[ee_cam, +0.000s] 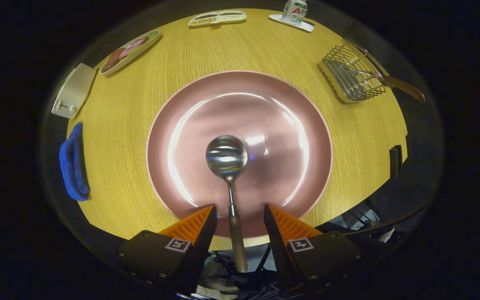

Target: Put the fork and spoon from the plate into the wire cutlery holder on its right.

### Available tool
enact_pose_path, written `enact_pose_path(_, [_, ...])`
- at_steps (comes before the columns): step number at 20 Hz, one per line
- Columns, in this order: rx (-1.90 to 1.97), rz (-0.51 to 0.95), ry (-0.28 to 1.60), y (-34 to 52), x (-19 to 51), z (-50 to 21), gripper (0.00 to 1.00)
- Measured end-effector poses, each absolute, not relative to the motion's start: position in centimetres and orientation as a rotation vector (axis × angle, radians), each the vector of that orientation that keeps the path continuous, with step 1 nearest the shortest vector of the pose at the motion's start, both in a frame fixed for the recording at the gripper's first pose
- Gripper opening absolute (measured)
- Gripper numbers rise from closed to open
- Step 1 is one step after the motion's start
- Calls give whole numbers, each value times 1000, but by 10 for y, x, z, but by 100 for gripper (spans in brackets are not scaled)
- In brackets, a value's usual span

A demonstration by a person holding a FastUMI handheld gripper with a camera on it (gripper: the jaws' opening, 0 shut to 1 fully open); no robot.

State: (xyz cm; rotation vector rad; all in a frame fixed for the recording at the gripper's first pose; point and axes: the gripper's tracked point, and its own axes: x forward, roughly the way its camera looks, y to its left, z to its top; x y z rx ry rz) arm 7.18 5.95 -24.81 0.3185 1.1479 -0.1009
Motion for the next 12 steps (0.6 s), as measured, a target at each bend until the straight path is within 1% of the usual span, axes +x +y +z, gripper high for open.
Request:
enact_pose_path(3, [341, -91, 1146, 61, 77, -249, 71])
enact_pose_path(4, [338, -90, 1148, 60, 77, -245, 59])
enact_pose_path(5, [334, -93, 1155, 59, 78, -249, 55])
enact_pose_path(6, [338, -84, 1143, 59, 83, -248, 55])
enact_pose_path(8, [292, -46, 1148, 62, 82, -247, 17])
enact_pose_path(9, [273, -37, 1154, 62, 81, -248, 12])
enact_pose_path(11, [257, -30, 1154, 62, 82, -249, 12])
enact_pose_path(12, [249, -27, 1155, 62, 81, -247, 6])
